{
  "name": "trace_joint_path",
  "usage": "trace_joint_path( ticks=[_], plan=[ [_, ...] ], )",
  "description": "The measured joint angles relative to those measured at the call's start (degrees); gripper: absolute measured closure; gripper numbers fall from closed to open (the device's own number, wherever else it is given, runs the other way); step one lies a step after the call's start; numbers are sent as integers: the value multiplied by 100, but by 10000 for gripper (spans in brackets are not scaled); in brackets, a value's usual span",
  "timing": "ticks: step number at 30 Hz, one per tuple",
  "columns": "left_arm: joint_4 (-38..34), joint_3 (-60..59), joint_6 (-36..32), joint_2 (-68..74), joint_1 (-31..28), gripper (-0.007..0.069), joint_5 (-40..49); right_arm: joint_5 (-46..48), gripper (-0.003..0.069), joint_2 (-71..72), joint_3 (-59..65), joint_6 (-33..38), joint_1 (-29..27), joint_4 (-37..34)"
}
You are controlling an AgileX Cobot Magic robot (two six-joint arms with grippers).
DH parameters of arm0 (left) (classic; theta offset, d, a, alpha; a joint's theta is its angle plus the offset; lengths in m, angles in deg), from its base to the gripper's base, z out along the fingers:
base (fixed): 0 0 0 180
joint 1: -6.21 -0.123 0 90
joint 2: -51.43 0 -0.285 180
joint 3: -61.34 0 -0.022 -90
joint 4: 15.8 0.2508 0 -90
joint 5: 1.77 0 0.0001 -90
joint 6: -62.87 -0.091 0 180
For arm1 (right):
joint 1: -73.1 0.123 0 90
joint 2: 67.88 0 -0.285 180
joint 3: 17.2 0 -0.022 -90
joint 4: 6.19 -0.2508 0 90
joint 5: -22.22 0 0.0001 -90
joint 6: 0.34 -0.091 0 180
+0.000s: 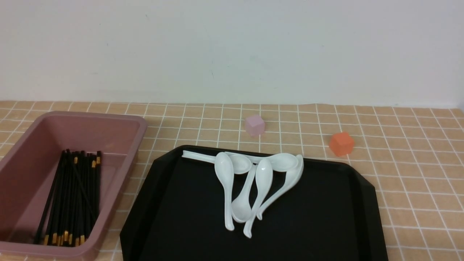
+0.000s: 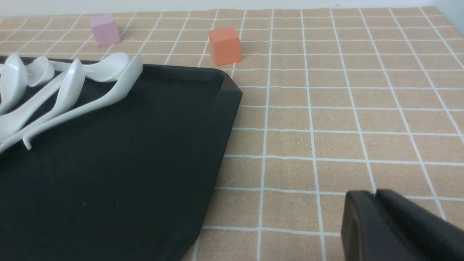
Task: On brown tablecloth take chopsticks from black tray and put them in box.
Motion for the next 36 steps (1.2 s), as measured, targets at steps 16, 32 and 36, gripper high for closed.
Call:
trace_joint_path(
  ticks=[16,32,36],
  plan=[
    [0,0,0,0,0,385,0,0,573,0,0,0,0,0],
    [0,0,0,0,0,385,0,0,559,0,0,0,0,0],
    [0,0,0,0,0,385,0,0,555,0,0,0,0,0]
  ],
)
